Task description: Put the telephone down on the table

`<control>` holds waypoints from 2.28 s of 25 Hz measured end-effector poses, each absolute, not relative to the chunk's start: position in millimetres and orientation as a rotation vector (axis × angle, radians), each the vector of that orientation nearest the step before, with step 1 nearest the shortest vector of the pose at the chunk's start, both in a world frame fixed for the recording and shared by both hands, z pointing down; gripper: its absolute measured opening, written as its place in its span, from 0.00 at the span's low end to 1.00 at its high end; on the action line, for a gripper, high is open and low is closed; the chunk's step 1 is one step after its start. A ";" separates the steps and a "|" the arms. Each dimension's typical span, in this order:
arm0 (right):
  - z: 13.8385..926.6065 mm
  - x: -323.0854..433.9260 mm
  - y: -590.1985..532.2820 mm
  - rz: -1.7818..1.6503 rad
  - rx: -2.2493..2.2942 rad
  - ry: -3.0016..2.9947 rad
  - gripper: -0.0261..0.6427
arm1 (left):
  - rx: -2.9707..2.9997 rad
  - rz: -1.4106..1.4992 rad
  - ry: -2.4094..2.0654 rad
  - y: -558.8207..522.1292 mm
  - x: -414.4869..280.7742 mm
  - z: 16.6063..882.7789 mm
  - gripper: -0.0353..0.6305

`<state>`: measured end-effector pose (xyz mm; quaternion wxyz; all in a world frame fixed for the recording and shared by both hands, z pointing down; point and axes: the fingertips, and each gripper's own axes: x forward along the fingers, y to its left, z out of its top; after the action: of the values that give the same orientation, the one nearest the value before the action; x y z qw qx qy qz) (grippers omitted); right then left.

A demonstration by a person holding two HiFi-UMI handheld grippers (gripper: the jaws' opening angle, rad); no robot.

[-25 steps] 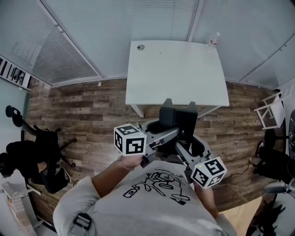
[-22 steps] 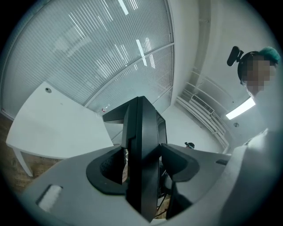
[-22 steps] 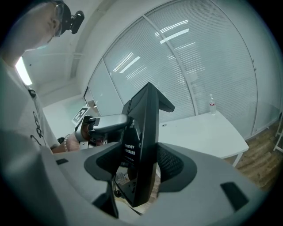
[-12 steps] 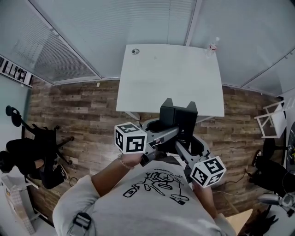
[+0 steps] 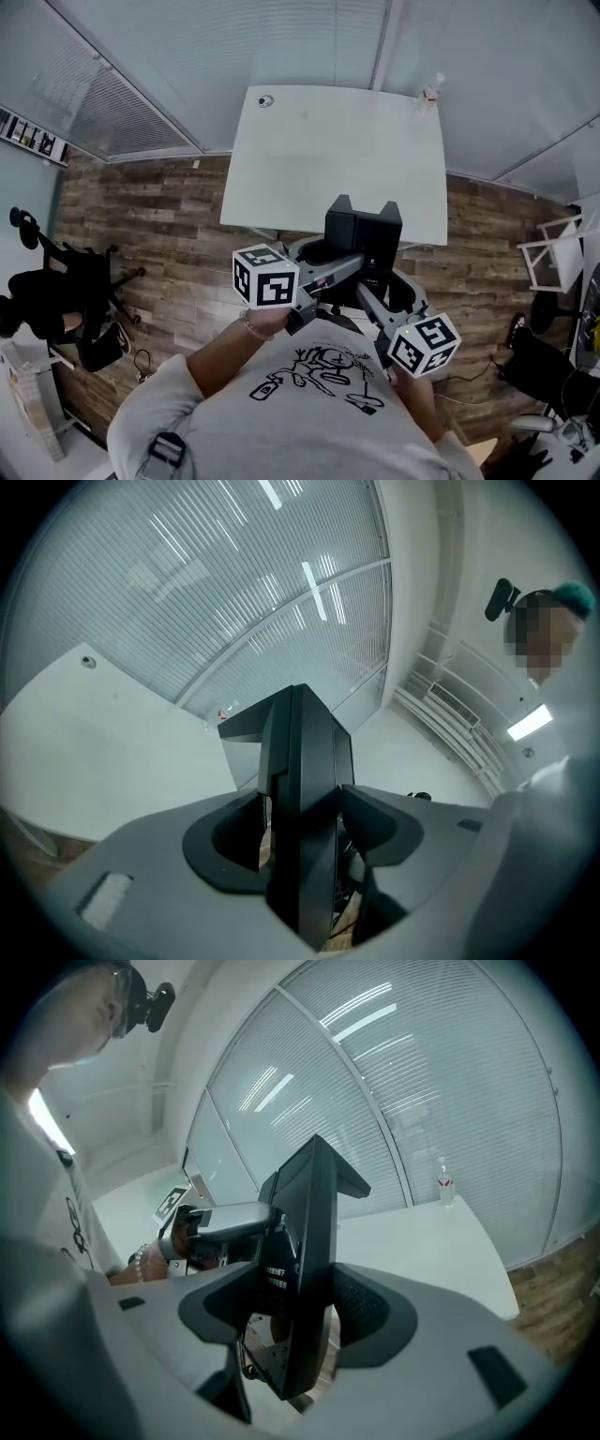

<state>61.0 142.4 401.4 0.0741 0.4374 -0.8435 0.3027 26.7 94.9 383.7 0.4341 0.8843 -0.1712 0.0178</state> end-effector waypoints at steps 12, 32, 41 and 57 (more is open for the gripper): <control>413.6 71.6 122.1 0.948 1.281 -2.518 0.39 | 2.173 0.052 -0.442 74.3 36.9 396.3 0.43; 414.5 68.9 -62.0 0.961 1.289 -2.499 0.39 | 2.175 0.060 -0.430 -109.7 35.2 396.3 0.43; 411.3 53.4 -144.5 0.960 1.297 -2.495 0.39 | 2.191 0.067 -0.428 -192.3 20.2 392.1 0.43; 411.4 68.2 -168.6 0.980 1.258 -2.504 0.39 | 2.169 0.070 -0.460 -215.8 34.2 393.2 0.43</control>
<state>68.2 -168.6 411.4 0.0864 0.4223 -0.8402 0.3290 34.2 -215.8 393.2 0.4455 0.8754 -0.1855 0.0282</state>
